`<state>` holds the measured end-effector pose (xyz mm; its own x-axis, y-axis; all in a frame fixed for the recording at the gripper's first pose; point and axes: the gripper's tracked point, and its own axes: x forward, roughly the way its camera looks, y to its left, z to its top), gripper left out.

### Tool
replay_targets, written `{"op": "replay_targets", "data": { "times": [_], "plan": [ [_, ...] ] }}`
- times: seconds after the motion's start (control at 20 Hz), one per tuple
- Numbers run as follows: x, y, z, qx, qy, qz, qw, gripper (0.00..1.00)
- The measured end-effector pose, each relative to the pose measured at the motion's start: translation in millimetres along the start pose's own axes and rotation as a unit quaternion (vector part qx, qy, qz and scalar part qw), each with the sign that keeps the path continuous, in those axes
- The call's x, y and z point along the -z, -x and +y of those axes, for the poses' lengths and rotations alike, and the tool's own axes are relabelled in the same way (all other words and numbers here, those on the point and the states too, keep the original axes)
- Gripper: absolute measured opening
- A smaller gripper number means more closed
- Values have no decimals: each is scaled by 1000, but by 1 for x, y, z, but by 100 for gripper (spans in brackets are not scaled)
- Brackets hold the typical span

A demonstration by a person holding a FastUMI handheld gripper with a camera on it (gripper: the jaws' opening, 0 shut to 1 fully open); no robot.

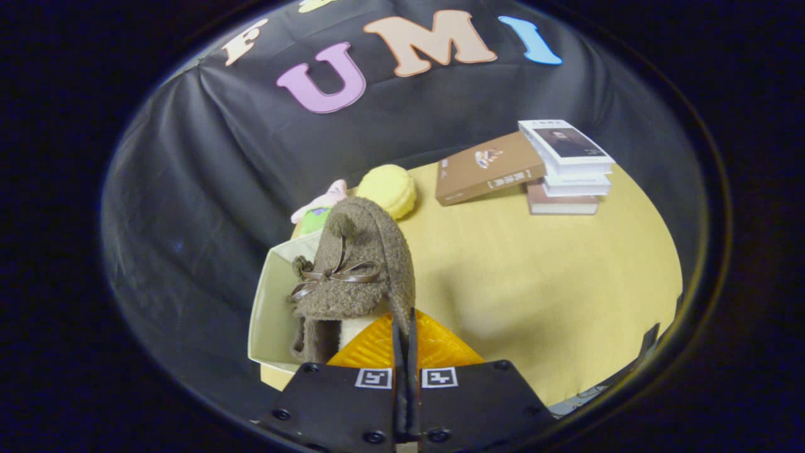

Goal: Open the storage box then place both shoes into the box .Put the left shoe in first, then the right shoe, with the right side of both shoes facing outward in a uniform manner.

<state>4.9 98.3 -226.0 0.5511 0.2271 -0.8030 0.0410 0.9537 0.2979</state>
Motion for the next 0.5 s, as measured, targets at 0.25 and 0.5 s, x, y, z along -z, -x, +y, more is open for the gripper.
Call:
{"op": "replay_targets", "data": {
  "times": [0.25, 0.5],
  "plan": [
    [12, -24, 69, -30, 15, 11, 999, 3],
    [12, -49, 98, -11, 25, 7, 1000, 3]
  ]
}}
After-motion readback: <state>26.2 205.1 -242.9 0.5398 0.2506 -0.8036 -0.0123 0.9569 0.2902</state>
